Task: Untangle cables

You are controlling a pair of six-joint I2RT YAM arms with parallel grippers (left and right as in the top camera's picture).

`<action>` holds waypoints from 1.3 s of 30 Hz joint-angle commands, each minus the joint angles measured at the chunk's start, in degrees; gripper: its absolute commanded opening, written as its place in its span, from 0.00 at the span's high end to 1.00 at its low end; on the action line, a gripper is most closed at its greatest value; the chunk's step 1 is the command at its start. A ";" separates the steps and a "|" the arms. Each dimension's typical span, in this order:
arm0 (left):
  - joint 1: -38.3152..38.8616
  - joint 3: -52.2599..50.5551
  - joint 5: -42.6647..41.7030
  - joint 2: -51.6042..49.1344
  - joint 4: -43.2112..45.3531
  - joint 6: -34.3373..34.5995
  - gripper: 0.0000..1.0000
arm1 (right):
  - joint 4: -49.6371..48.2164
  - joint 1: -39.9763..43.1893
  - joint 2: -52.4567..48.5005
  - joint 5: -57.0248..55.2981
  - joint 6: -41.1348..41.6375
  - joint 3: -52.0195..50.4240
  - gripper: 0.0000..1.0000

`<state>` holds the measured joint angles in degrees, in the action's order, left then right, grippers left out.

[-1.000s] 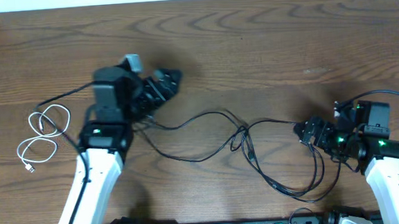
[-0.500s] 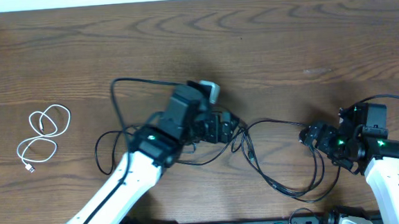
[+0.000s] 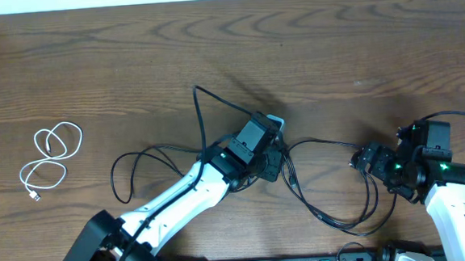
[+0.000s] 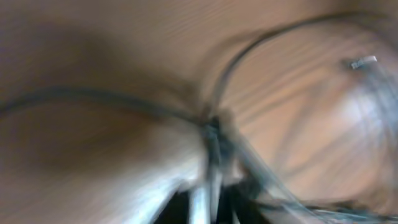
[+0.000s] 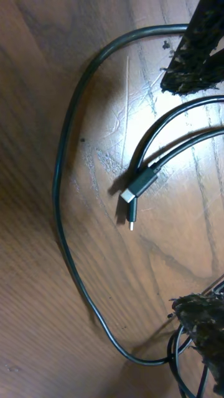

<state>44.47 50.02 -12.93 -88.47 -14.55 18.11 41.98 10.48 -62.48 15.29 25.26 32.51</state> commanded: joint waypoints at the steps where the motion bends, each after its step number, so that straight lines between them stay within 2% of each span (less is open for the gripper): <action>1: -0.04 0.83 1.03 -0.94 0.31 -0.04 0.92 | 0.28 -0.39 0.33 -0.81 0.61 0.48 0.01; 6: -2.21 1.77 0.98 2.93 1.75 1.68 0.92 | 0.83 -0.39 0.33 -0.83 0.35 0.46 0.01; 12: -8.26 3.13 0.98 14.99 2.23 3.72 0.92 | 1.20 -0.42 0.33 -0.81 -0.50 0.42 0.01; 17: -12.41 3.10 0.96 24.59 1.75 9.64 0.92 | 1.31 -0.42 0.33 0.35 -1.09 0.37 0.01; 19: -12.41 3.08 0.98 26.01 1.38 9.64 0.92 | 0.90 -0.42 0.33 4.92 -4.35 0.37 0.01; 23: -12.39 3.04 -0.57 25.75 1.31 9.66 0.92 | 0.28 -0.44 0.33 27.98 -21.99 0.37 0.01; 27: -12.37 3.04 -5.29 24.11 1.86 9.66 0.92 | -0.24 -1.16 0.33 38.69 -29.46 0.37 0.03; 31: -12.37 3.04 -12.13 22.97 3.58 9.64 0.92 | -4.50 -3.56 0.33 38.75 -26.95 0.37 0.04; 36: -12.35 3.04 -18.12 22.88 5.70 9.66 0.92 | -16.61 -9.60 0.33 38.60 -16.04 0.37 0.01; 38: -12.35 3.04 -19.61 22.86 5.88 9.66 0.92 | -21.59 -12.76 0.33 35.08 -9.27 0.37 0.01; 39: -12.35 3.04 -19.69 22.88 5.84 9.68 0.92 | -25.03 -16.28 0.33 28.24 -1.46 0.37 0.01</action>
<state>32.25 51.86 -28.03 -65.71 -9.10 27.24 21.06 -0.45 -62.48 50.78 8.88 32.56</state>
